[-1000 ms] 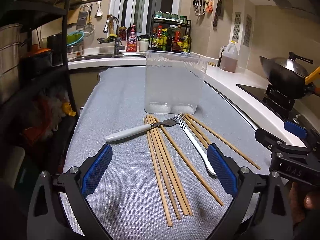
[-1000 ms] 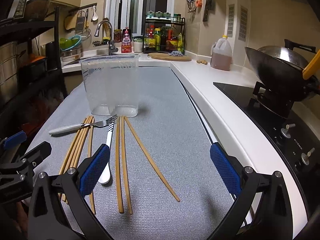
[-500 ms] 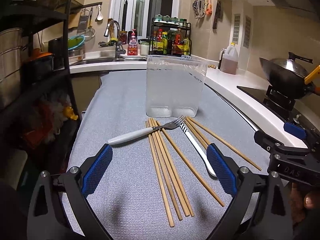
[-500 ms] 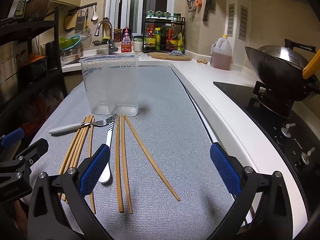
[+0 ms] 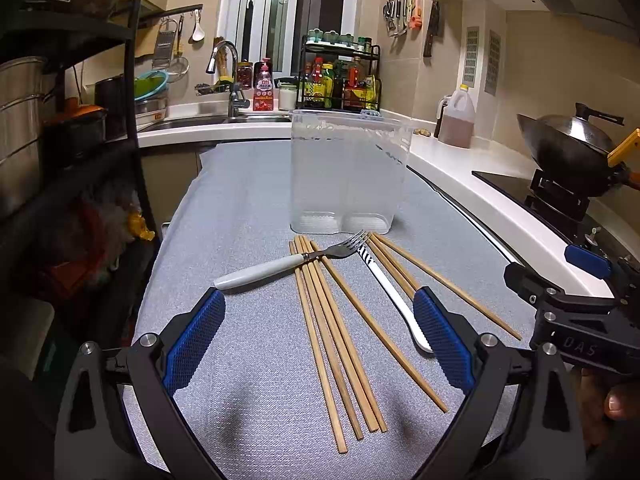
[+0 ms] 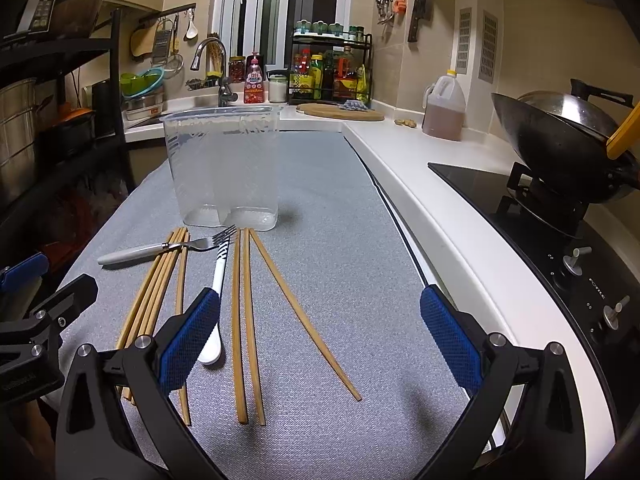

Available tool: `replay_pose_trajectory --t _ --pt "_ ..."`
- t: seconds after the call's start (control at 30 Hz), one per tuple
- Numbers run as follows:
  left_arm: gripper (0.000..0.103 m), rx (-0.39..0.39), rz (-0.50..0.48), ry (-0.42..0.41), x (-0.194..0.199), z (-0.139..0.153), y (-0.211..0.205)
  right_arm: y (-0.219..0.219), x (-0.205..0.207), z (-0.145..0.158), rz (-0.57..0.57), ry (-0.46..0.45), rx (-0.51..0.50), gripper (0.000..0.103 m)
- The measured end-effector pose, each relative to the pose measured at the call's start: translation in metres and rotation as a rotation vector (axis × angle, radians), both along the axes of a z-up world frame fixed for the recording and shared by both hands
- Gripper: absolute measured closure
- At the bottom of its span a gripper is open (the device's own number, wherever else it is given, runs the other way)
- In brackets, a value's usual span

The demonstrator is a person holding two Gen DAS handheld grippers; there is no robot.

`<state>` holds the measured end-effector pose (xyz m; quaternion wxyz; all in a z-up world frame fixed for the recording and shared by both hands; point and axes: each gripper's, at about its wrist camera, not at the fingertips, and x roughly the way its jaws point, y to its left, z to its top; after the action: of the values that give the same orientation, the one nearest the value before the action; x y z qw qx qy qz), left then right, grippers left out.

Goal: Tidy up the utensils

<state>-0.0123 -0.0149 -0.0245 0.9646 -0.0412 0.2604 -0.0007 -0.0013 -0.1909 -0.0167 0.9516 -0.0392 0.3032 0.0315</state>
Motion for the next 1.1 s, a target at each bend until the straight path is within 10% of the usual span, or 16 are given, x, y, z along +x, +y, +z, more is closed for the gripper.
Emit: replay_pose_trajectory --t 0.87,1.1 --pt "0.019 -0.009 -0.002 0.063 0.007 -0.007 0.004 -0.026 0.021 -0.001 -0.031 0.034 0.05 0.006" --pt "0.036 -0.015 0.01 0.115 0.016 -0.012 0.025 -0.039 0.044 -0.019 0.031 0.164 0.081 0.031"
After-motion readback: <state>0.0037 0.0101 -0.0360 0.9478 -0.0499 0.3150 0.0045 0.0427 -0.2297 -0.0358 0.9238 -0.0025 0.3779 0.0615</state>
